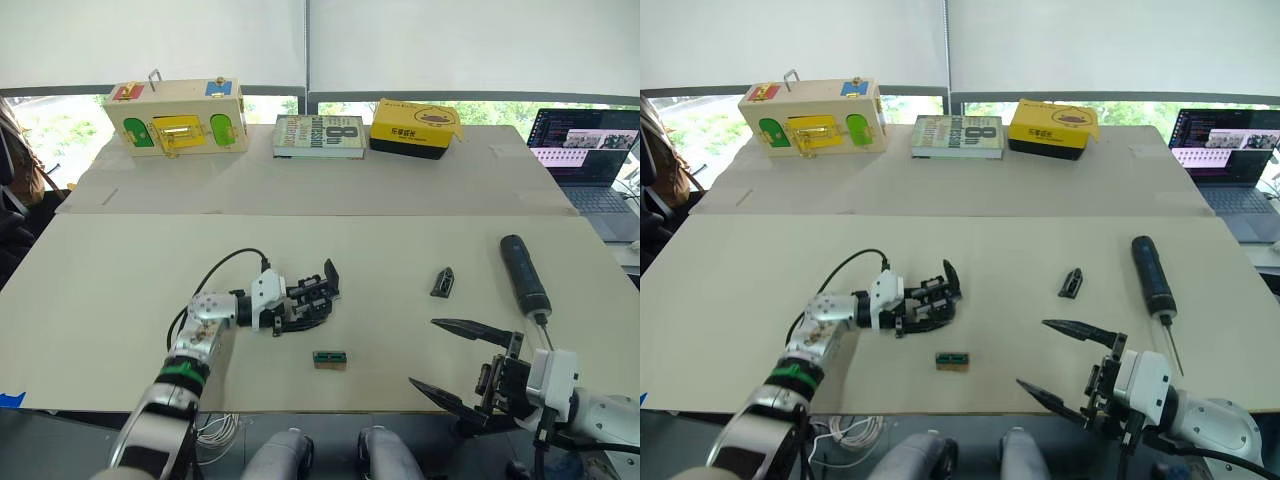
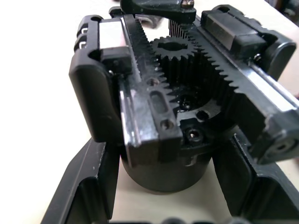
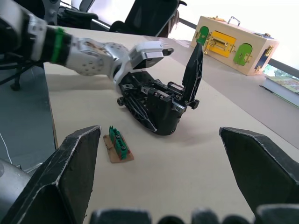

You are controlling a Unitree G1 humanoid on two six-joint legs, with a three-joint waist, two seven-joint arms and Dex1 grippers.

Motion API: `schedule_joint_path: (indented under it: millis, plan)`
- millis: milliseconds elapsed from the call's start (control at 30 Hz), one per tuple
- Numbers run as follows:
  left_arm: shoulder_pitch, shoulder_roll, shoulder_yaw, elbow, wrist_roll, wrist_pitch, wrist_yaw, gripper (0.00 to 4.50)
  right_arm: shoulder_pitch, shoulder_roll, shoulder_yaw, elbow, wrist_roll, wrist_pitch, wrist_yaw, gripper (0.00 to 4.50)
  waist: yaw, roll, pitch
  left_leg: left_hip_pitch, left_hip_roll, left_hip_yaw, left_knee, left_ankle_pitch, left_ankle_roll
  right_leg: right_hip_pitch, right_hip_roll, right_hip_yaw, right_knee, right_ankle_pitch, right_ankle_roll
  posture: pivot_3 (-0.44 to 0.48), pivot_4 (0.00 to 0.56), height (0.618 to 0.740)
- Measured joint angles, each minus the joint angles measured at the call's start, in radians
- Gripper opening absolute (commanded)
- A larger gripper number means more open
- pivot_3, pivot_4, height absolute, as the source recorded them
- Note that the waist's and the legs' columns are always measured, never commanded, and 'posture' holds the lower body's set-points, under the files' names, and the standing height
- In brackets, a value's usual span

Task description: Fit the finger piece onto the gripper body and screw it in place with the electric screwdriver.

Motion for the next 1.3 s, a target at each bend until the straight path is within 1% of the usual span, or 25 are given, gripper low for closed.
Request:
schedule_joint_path:
  millis: [67, 133, 167, 233, 400, 633, 767, 833, 900, 933, 1067, 1133, 1200, 1300]
  plan:
    - [0.074, -0.020, -0.009, -0.143, 0.004, 0.117, 0.085, 2.32, 0.000, 0.004, 0.005, 0.006, -0.001, -0.007, 0.002, 4.50, 0.003, 0.000, 0.000, 0.000, 0.000, 0.000, 0.000, 0.000, 0.000, 0.000, 0.000, 0.000, 0.000, -0.001, 0.001, 0.000, 0.150, 0.740]
    - [0.129, -0.064, -0.006, -0.259, 0.003, 0.243, 0.205, 2.32, -0.004, 0.011, 0.012, 0.010, -0.002, -0.010, 0.003, 4.50, 0.009, 0.000, 0.000, 0.000, 0.000, 0.000, 0.000, 0.000, 0.000, 0.001, 0.000, 0.000, 0.000, -0.004, 0.006, 0.000, 0.150, 0.740]
    - [0.140, -0.081, -0.006, -0.293, 0.005, 0.290, 0.259, 2.32, -0.009, 0.018, 0.016, 0.010, -0.002, -0.012, 0.003, 4.50, 0.012, 0.000, 0.000, 0.001, 0.000, 0.000, 0.000, 0.000, -0.001, 0.001, 0.000, 0.000, 0.001, -0.004, 0.006, 0.000, 0.150, 0.740]
    - [0.153, -0.085, -0.020, -0.337, 0.029, 0.324, 0.321, 2.32, -0.030, 0.018, 0.023, 0.010, -0.002, -0.012, 0.005, 4.50, 0.012, 0.000, 0.000, 0.001, 0.000, 0.000, 0.000, 0.001, -0.002, 0.001, 0.000, 0.000, 0.001, -0.003, 0.007, 0.000, 0.150, 0.740]
    - [0.158, -0.095, -0.046, -0.363, 0.057, 0.379, 0.405, 2.32, -0.052, 0.016, 0.024, 0.033, -0.001, -0.012, 0.020, 4.50, 0.011, 0.000, 0.000, 0.002, 0.001, 0.000, 0.000, 0.001, -0.002, 0.001, 0.001, -0.001, 0.001, -0.004, 0.006, 0.000, 0.150, 0.740]
    - [0.156, -0.091, -0.082, -0.371, 0.085, 0.368, 0.449, 2.32, -0.059, 0.011, 0.024, 0.037, -0.001, -0.012, 0.031, 4.50, 0.021, 0.000, 0.000, 0.002, 0.001, 0.000, 0.000, 0.001, -0.002, 0.001, 0.000, 0.000, 0.001, -0.003, 0.006, 0.000, 0.150, 0.740]
    - [0.159, -0.081, -0.083, -0.375, 0.080, 0.368, 0.444, 2.32, -0.050, 0.011, 0.024, 0.037, -0.001, -0.012, 0.028, 4.50, 0.020, 0.000, 0.000, 0.002, 0.001, 0.000, 0.000, 0.001, -0.002, 0.001, 0.000, 0.000, 0.001, -0.004, 0.006, 0.000, 0.150, 0.740]
    - [0.160, -0.070, -0.083, -0.379, 0.079, 0.369, 0.437, 3.39, -0.047, 0.015, 0.024, 0.037, -0.001, -0.012, 0.023, 4.50, 0.018, 0.000, 0.000, 0.002, 0.001, 0.000, 0.000, 0.001, -0.002, 0.001, 0.001, 0.000, 0.001, -0.004, 0.006, 0.000, 0.150, 0.740]
    - [0.163, -0.056, -0.082, -0.380, 0.076, 0.372, 0.428, 4.25, -0.050, 0.023, 0.023, 0.037, -0.001, -0.012, 0.013, 4.50, 0.017, 0.000, 0.000, 0.002, 0.001, 0.000, 0.000, 0.001, -0.002, 0.001, 0.001, 0.000, 0.001, -0.004, 0.006, 0.000, 0.150, 0.740]
    - [0.163, -0.051, -0.081, -0.380, 0.074, 0.372, 0.425, 4.42, -0.052, 0.026, 0.023, 0.036, -0.001, -0.012, 0.011, 4.50, 0.018, 0.000, 0.000, 0.002, 0.001, 0.000, 0.000, 0.001, -0.002, 0.001, 0.001, 0.000, 0.001, -0.004, 0.006, 0.000, 0.150, 0.740]
    - [0.160, -0.011, -0.076, -0.375, 0.046, 0.365, 0.388, 4.42, -0.052, 0.039, 0.024, 0.031, -0.001, -0.013, -0.004, 4.50, 0.019, 0.001, 0.000, 0.002, 0.001, 0.000, 0.000, 0.001, -0.002, 0.001, 0.001, 0.000, 0.001, -0.004, 0.006, 0.000, 0.150, 0.740]
    - [0.152, 0.021, -0.068, -0.357, 0.031, 0.347, 0.348, 4.42, -0.049, 0.040, 0.024, 0.027, -0.001, -0.013, -0.007, 4.50, 0.018, 0.001, 0.000, 0.002, 0.001, 0.000, 0.000, 0.001, -0.002, 0.001, 0.001, 0.000, 0.001, -0.004, 0.006, 0.000, 0.150, 0.740]
    - [0.129, 0.069, -0.055, -0.316, -0.009, 0.332, 0.264, 4.42, -0.042, 0.040, 0.024, 0.025, -0.001, -0.013, -0.007, 4.50, 0.019, 0.001, 0.000, 0.002, 0.001, 0.000, 0.000, 0.001, -0.002, 0.001, 0.001, 0.000, 0.001, -0.004, 0.006, 0.000, 0.150, 0.740]
    - [0.066, 0.165, -0.042, -0.238, -0.074, 0.331, 0.082, 4.42, -0.038, 0.039, 0.023, 0.024, -0.001, -0.013, -0.006, 4.50, 0.019, 0.001, 0.000, 0.002, 0.001, 0.000, 0.000, 0.001, -0.002, 0.000, 0.002, -0.001, 0.001, -0.004, 0.006, 0.000, 0.150, 0.740]
